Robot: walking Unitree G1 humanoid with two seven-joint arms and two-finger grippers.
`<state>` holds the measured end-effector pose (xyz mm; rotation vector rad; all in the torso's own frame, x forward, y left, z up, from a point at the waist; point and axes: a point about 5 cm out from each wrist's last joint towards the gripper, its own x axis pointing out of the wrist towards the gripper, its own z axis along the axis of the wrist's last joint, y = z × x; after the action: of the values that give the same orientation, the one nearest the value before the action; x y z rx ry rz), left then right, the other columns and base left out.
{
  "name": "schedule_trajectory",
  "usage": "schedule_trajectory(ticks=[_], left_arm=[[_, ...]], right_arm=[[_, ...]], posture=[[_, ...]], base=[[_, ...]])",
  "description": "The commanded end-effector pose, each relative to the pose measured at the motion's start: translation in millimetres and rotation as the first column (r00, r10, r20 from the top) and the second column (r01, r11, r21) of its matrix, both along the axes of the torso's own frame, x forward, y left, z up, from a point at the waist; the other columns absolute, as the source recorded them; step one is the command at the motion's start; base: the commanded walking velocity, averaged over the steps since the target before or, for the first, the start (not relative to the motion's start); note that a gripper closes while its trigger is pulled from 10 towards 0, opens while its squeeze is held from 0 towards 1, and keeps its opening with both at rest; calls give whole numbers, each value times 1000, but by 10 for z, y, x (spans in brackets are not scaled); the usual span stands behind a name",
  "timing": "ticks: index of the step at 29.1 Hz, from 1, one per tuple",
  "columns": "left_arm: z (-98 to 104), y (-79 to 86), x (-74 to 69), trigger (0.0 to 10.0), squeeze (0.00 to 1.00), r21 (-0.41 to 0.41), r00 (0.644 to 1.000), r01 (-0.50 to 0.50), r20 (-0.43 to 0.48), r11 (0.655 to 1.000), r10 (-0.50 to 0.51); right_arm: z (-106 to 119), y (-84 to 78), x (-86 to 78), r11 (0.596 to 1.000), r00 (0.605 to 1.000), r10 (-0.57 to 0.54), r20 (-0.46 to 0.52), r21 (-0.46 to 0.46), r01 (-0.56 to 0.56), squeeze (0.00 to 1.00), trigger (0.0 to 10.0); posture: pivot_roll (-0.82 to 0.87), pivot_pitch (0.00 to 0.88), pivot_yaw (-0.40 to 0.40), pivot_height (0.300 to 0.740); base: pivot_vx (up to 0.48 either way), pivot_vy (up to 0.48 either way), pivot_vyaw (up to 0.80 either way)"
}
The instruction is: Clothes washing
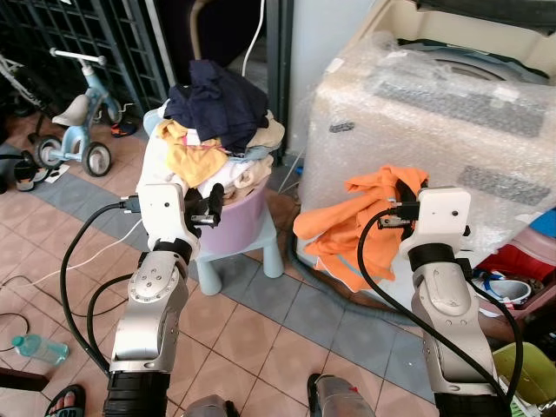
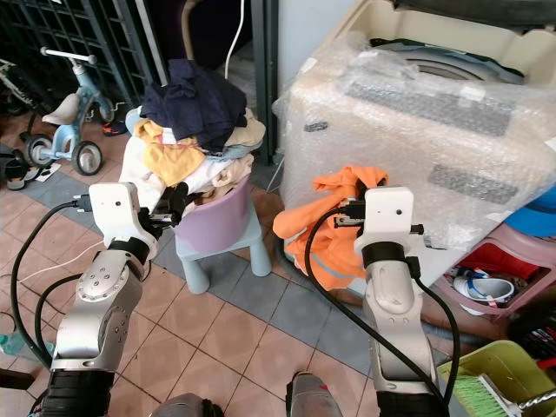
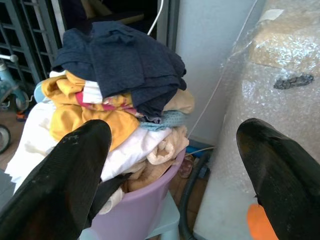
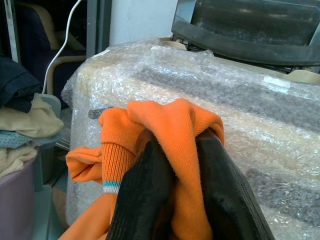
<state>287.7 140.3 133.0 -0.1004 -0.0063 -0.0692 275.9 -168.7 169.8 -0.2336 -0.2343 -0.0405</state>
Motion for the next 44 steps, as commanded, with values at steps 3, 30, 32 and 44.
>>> schedule_trajectory(ticks=[3,30,32,44], left_arm=[[-12,-63,-5,10000,0,-8,1000,20,3,1000,-20],[-340,102,-167,10000,0,83,983,-42,-173,996,56],[-355,89,-181,10000,0,82,982,-42,-180,996,56],[-350,69,-171,10000,0,90,982,-41,-183,995,57]], right_arm=[[266,-23,117,999,994,14,107,-42,-10,0,10000],[2524,405,943,905,728,391,562,-377,-195,0,10000],[2342,538,1035,889,745,452,491,-323,-326,0,10000],[819,830,1235,804,811,584,-18,-118,-582,0,10000]], posture=[[-61,101,70,740],[-19,79,66,740],[-20,79,62,740],[-26,104,62,740]], base=[[466,0,-800],[204,0,-74],[0,0,0],[0,0,0]])
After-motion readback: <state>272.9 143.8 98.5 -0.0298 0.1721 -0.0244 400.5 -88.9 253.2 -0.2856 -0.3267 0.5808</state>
